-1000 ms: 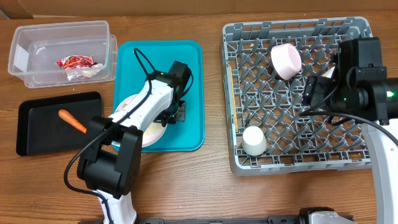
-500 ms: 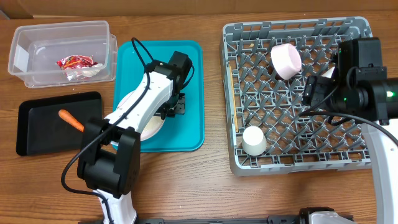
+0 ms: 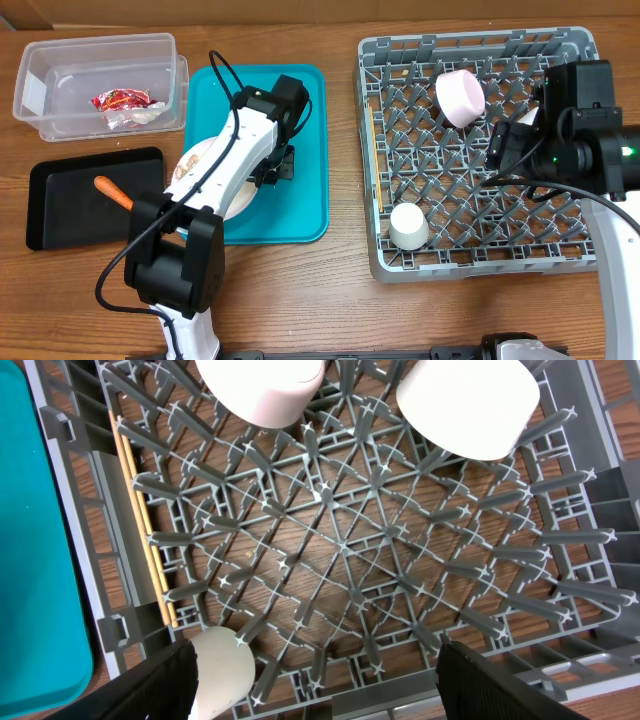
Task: Sort waste into correct bins and load items into the dishwasher
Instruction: 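Lift the plate left and tip the rice over the black tray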
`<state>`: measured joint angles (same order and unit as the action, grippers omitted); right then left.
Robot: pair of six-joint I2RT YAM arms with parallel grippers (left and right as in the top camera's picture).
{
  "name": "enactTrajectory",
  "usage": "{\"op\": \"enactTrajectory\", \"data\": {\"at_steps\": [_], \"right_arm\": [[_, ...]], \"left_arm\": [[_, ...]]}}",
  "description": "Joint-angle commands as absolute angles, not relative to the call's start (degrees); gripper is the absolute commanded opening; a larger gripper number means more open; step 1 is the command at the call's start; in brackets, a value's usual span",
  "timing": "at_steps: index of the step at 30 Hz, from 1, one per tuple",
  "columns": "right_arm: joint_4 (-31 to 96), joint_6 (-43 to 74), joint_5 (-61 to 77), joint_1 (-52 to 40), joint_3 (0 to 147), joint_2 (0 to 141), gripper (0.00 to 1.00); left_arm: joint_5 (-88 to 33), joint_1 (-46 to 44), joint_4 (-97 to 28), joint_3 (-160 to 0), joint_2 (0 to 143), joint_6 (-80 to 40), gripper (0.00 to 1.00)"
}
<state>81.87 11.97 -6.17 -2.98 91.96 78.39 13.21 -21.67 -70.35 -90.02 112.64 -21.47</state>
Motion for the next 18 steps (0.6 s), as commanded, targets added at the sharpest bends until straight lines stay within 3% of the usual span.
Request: {"op": "enactTrajectory", "data": {"at_steps": [1, 18], "right_arm": [[81.6, 11.9, -5.9, -2.8, 92.2, 78.5, 0.79], [81.6, 11.9, -6.0, -2.8, 92.2, 78.5, 0.79]], "left_arm": [[15.7, -21.8, -71.5, -92.7, 113.1, -22.5, 0.04], [15.4, -12.6, -77.2, -98.9, 112.8, -22.7, 0.04]]}}
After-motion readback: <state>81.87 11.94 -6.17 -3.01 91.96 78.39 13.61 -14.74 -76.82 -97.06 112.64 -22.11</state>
